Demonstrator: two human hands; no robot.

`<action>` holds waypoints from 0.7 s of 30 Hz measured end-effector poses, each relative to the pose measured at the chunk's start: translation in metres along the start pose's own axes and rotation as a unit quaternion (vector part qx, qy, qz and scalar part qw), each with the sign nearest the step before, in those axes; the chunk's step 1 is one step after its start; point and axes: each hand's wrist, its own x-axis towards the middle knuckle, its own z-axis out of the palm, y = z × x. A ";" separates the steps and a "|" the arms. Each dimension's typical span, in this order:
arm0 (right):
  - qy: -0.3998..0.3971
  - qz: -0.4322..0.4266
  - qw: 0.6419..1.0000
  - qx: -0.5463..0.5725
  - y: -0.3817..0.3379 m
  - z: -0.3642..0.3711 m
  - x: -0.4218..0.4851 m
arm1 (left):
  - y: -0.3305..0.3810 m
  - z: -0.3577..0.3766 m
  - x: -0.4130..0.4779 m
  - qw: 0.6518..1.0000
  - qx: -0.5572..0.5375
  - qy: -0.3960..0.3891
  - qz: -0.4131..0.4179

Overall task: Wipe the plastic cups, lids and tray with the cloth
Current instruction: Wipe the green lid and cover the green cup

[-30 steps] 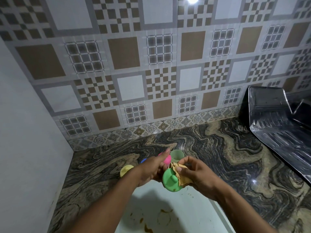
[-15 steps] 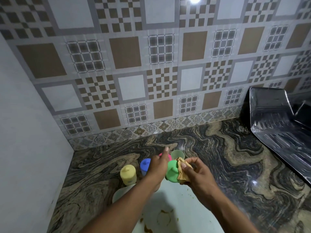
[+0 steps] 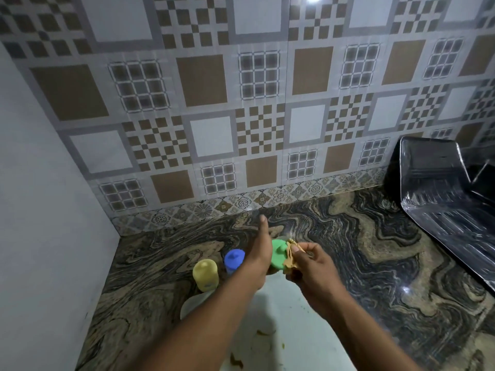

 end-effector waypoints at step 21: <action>0.090 -0.124 0.986 -0.068 0.008 0.037 -0.013 | -0.002 -0.001 0.008 0.981 -0.045 0.177 0.062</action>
